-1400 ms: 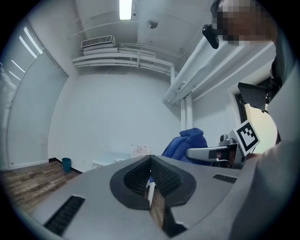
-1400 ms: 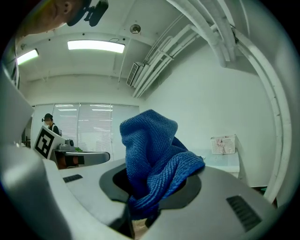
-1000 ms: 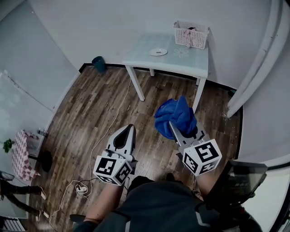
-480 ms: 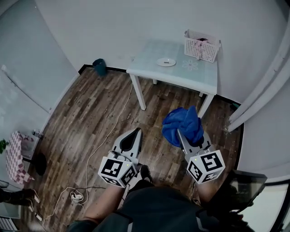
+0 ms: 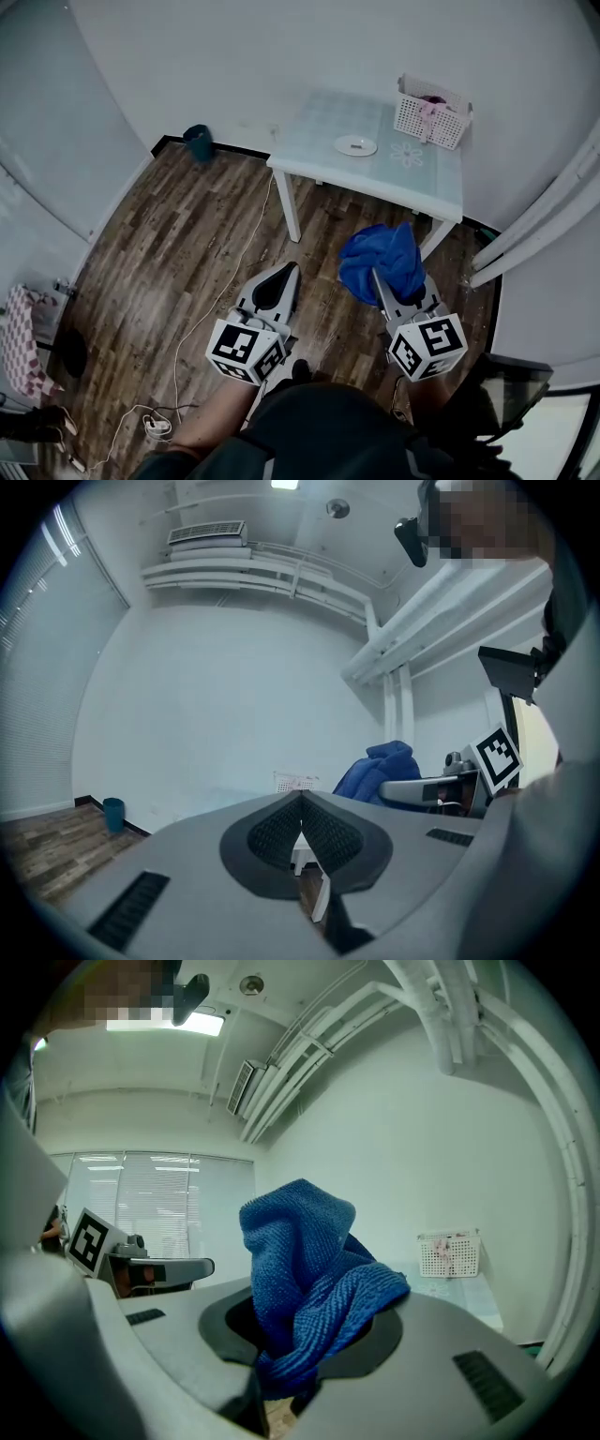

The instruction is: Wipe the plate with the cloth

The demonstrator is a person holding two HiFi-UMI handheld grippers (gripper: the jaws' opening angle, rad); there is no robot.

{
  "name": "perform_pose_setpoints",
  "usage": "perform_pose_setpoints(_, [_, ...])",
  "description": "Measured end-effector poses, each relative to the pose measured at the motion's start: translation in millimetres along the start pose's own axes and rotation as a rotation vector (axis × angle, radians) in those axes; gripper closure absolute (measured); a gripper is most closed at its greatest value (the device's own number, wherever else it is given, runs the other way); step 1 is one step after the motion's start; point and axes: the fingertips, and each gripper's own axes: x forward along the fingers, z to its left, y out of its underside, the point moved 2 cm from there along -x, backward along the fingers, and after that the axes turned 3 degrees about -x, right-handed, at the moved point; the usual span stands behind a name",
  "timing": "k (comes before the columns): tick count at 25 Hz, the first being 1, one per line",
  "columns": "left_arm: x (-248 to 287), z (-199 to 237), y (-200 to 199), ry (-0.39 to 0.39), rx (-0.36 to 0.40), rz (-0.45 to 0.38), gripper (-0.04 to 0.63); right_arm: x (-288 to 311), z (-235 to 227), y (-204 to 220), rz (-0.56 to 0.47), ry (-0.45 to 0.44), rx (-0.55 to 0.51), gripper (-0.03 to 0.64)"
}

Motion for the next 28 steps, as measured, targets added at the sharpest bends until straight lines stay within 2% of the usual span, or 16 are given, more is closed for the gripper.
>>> perform_pose_setpoints(8, [35,56,-14,0.066,0.004,0.008,0.586,59,-12,-7,-0.008,0.096,0.026,0.499])
perform_pose_setpoints(14, [81,74,-16,0.078,-0.011,0.018,0.586,89,-46,-12,-0.002,0.115,0.033,0.499])
perform_pose_setpoints(20, [153,89,-19,0.044,-0.026,0.039,0.586,127,-113,-15,0.010,0.109,0.046,0.499])
perform_pose_setpoints(28, [229,96,-32,-0.013,-0.026,0.014,0.586,160,-179,-24,0.001,0.058,0.033,0.499])
